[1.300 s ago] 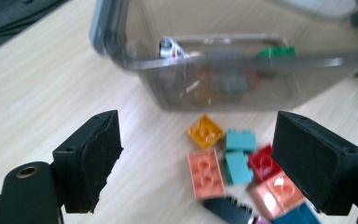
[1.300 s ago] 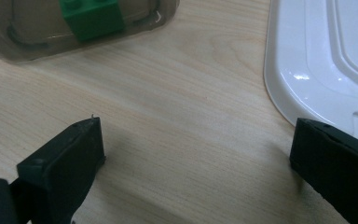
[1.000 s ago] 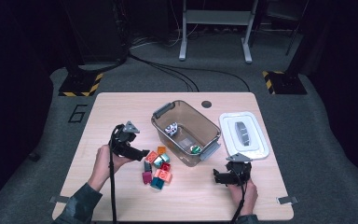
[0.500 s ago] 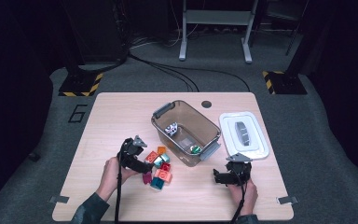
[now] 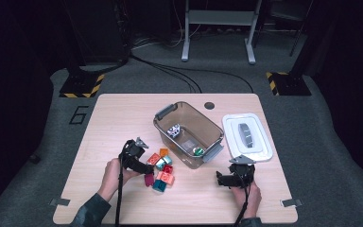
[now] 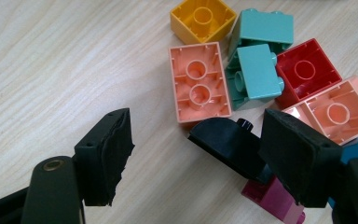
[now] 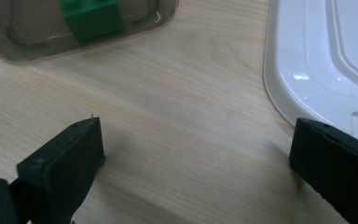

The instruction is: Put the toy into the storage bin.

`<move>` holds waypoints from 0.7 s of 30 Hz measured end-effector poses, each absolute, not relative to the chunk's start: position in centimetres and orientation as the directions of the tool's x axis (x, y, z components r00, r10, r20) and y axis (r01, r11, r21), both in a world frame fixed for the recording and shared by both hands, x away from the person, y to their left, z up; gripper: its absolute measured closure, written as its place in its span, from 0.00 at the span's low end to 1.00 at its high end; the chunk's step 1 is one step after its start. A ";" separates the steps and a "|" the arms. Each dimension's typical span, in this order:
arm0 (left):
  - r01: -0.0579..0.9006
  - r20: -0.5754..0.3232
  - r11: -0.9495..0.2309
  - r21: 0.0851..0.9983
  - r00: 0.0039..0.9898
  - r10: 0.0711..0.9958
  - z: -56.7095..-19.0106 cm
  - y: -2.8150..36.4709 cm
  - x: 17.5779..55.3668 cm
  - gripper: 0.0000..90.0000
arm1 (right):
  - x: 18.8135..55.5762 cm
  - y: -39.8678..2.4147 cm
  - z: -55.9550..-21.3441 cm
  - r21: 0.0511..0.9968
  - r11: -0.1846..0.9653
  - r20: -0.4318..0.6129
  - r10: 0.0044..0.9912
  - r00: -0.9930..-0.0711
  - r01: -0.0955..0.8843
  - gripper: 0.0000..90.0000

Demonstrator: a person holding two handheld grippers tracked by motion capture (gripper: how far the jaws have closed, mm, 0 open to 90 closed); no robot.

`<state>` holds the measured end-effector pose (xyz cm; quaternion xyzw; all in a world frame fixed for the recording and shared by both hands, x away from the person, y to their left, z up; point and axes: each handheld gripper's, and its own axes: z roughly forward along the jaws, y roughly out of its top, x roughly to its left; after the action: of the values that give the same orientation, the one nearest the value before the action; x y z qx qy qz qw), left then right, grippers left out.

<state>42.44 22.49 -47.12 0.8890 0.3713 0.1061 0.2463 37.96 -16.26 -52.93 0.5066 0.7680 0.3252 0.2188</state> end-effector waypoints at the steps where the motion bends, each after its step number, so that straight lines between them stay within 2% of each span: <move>1: 0.610 -0.008 -0.590 0.529 0.699 0.715 -47.1 22.6 42.4 0.27 | 38.0 -16.3 -52.9 0.721 0.277 -0.008 0.920 -0.392 0.635 0.02; 5: 0.610 -0.028 -0.574 0.546 0.698 0.715 -47.2 22.1 42.6 0.27 | 38.0 -16.2 -52.9 0.724 0.264 -0.001 0.924 -0.382 0.637 0.02; 12: 0.606 0.012 -0.619 0.499 0.710 0.704 -48.0 21.3 42.7 0.28 | 38.0 -16.2 -52.9 0.724 0.262 -0.001 0.925 -0.379 0.638 0.02; 21: 0.613 0.042 -0.656 0.440 0.716 0.697 -48.3 22.4 42.5 0.32 | 38.0 -16.2 -52.9 0.724 0.263 -0.001 0.925 -0.381 0.637 0.02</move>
<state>42.54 22.41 -48.32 0.9041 0.3622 0.1041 0.2015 37.98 -16.18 -52.94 0.5113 0.7637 0.3271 0.2197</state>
